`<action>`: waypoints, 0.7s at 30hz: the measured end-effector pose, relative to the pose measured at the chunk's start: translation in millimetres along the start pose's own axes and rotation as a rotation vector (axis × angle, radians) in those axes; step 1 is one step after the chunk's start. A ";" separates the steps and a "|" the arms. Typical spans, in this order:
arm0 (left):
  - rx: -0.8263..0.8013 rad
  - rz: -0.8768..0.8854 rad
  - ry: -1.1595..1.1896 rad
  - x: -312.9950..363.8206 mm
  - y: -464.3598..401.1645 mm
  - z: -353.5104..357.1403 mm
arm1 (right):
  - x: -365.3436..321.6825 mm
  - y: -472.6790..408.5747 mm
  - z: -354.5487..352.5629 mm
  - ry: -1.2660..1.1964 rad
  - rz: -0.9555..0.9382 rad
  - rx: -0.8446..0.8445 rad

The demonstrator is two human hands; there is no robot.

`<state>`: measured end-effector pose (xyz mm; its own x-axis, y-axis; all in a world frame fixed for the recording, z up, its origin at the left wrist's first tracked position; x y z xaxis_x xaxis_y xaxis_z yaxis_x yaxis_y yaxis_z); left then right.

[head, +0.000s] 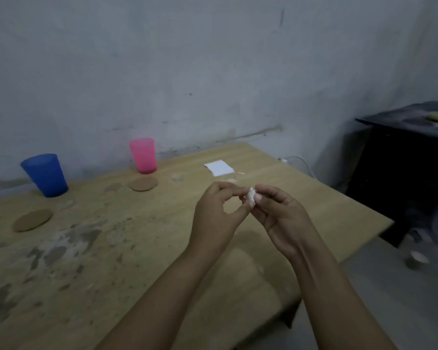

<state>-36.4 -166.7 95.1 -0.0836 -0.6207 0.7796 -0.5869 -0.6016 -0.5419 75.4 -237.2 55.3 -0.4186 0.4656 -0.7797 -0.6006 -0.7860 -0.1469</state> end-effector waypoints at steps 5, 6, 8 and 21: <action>-0.223 0.110 -0.103 32.1 38.3 68.4 | -28.6 63.6 -63.3 -0.004 -0.062 0.136; -0.266 0.138 -0.113 37.1 46.4 83.1 | -32.2 76.2 -77.5 0.000 -0.059 0.169; -0.342 0.176 -0.107 45.4 64.2 115.9 | -39.1 104.9 -112.3 0.009 -0.049 0.247; -1.002 -0.289 0.074 -53.9 206.9 328.1 | 20.5 230.8 -319.5 0.279 0.176 0.818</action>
<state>110.9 -422.7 -162.0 0.1371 -0.4666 0.8738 -0.9886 -0.0085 0.1506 145.9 -539.1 -189.0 -0.4334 0.1651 -0.8859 -0.8875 -0.2491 0.3878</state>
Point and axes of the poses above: each hand's wrist, its own y-axis away from the middle knuckle, its own z-axis out of the palm, x = y × z, the point moved 8 cm from there along -y, towards the middle knuckle, and after that the axes turned 2 degrees about z, right-handed, at the moved point
